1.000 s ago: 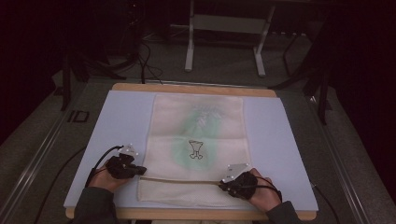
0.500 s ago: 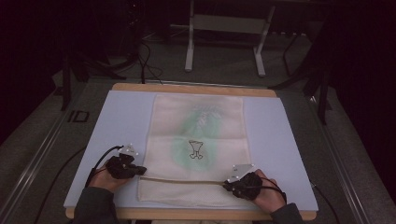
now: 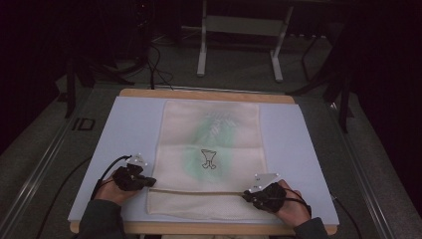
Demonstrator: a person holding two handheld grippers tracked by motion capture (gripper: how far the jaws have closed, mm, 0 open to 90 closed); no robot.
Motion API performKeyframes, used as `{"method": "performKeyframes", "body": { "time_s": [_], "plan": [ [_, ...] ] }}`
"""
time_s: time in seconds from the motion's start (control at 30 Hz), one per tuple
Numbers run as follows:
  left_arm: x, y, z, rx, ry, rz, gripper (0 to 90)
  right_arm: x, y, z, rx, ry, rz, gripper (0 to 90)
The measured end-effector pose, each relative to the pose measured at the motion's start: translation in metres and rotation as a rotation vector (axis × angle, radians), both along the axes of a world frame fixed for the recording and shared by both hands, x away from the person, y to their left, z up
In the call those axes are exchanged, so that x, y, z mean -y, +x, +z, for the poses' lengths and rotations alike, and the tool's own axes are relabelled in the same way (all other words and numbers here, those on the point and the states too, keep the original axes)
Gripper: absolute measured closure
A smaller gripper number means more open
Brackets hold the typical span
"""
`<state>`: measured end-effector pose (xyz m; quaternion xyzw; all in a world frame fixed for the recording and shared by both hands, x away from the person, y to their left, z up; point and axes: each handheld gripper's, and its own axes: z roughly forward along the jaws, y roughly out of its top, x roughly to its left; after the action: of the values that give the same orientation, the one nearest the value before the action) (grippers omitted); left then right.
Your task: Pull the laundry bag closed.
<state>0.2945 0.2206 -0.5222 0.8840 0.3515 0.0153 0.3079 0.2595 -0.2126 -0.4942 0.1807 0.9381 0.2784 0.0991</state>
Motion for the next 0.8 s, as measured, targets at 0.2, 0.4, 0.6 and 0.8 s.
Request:
{"method": "performKeyframes", "body": {
  "time_s": [0.2,0.4,0.6,0.8],
  "plan": [
    [0.0,0.0,0.0,-0.001,0.0,0.0,89.8,0.005,0.001,0.002,-0.005,0.0,-0.003,82.2],
    [0.0,0.0,0.0,-0.002,0.0,-0.001,89.8,0.011,0.003,0.003,-0.017,0.001,0.0,82.2],
    [0.0,0.0,0.0,-0.002,0.0,-0.001,89.8,0.019,0.004,0.001,-0.034,0.009,-0.019,82.2],
    [0.0,0.0,0.0,-0.001,-0.001,0.0,89.8,0.031,0.006,0.0,-0.043,0.016,-0.046,82.2]
  ]
}}
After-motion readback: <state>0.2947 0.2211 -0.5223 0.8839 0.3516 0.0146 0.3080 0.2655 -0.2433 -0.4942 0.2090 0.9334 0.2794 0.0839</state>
